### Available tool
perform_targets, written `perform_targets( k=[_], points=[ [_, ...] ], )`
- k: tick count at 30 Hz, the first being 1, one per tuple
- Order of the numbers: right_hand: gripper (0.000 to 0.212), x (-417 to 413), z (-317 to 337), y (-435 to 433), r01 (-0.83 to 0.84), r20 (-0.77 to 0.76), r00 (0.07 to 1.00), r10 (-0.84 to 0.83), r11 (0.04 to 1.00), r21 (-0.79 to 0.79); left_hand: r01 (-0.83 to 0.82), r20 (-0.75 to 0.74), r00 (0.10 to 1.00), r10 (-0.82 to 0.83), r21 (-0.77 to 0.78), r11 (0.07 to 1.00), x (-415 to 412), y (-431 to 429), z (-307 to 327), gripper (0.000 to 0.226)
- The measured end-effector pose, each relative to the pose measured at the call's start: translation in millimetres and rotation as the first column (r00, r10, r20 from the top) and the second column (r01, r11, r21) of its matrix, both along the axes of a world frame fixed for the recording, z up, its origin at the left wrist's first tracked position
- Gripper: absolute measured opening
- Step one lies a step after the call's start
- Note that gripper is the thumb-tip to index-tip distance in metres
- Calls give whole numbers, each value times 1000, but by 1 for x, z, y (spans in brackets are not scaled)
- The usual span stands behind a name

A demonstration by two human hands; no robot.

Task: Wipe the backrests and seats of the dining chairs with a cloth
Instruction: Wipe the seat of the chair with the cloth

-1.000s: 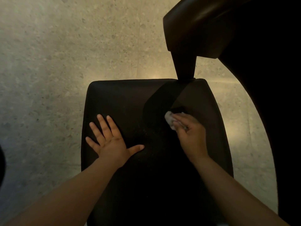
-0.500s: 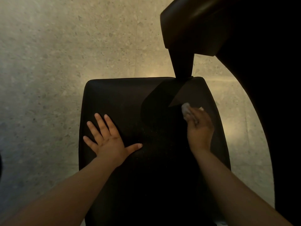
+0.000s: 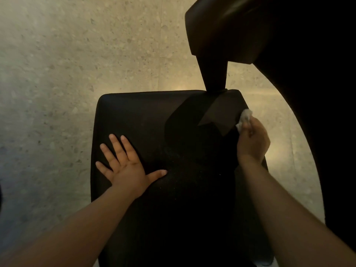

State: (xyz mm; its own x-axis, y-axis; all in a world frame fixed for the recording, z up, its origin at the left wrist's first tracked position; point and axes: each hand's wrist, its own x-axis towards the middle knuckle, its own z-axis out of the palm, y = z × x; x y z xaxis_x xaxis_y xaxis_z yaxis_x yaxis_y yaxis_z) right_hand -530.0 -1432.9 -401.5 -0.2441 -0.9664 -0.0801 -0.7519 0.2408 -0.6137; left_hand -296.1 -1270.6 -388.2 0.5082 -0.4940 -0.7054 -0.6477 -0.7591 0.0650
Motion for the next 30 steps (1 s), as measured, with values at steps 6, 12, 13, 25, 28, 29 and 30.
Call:
perform_targets(
  k=[6,12,13,25,28,29,30],
  points=[
    [38,25,19,74,-324,331,896,296,945,32,2,-15,1000,-2,14,1000,0,-1,3,156],
    [27,15,21,13,-211,180,961,211,977,-19,-2,-14,1000,3,20,1000,-2,-3,6,155],
    [29,14,20,-1,-186,88,979,185,983,-1,-2,-16,1000,2,16,1000,-2,-3,6,155],
    [31,42,28,48,-480,242,840,486,873,-84,-3,-20,1000,3,-13,1000,-1,-1,4,155],
    [28,46,30,1,-346,144,924,353,935,-72,5,-13,1000,-6,-22,1000,0,1,1,155],
    [27,49,27,-9,-302,124,944,305,952,-41,6,-13,1000,-6,-25,1000,0,1,1,155],
    [27,54,22,-13,-275,110,955,275,961,-13,6,-12,1000,-6,-30,1000,0,1,0,155]
  ],
)
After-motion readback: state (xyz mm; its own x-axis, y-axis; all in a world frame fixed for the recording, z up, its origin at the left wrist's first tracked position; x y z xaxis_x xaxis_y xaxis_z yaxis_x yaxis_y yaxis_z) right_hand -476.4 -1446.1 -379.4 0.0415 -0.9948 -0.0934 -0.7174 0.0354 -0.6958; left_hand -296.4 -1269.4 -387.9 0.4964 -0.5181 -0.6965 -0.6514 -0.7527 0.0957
